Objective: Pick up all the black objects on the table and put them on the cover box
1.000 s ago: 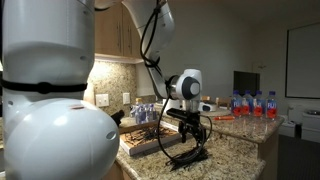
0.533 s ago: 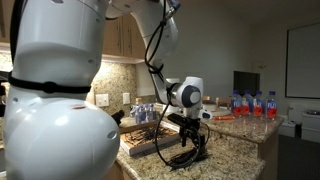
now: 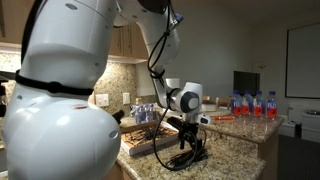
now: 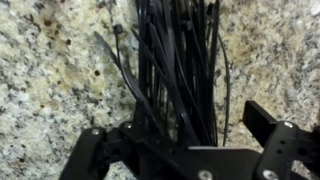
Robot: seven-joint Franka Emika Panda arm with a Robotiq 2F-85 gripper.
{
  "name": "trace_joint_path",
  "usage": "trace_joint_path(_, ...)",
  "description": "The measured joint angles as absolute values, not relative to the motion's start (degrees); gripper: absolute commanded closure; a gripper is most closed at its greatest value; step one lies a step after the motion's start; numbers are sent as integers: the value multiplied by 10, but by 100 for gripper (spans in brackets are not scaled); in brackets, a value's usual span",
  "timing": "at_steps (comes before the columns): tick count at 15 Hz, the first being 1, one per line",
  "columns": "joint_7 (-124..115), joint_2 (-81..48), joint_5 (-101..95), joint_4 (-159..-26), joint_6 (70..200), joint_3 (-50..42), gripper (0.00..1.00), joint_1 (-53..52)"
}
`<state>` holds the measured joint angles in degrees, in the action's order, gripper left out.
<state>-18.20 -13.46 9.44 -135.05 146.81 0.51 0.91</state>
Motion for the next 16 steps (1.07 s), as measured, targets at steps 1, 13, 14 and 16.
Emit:
trace_joint_path(1, -182, -138, 94, -1349, 1470, 5, 0, 8)
trace_joint_path(13, -182, -147, 33, -1324, 1463, -12, 0, -4)
trace_joint_path(14, -182, -148, 28, -1324, 1461, -12, 0, -4)
trace_joint_path(16, -182, -151, 23, -1323, 1459, -13, 0, -4)
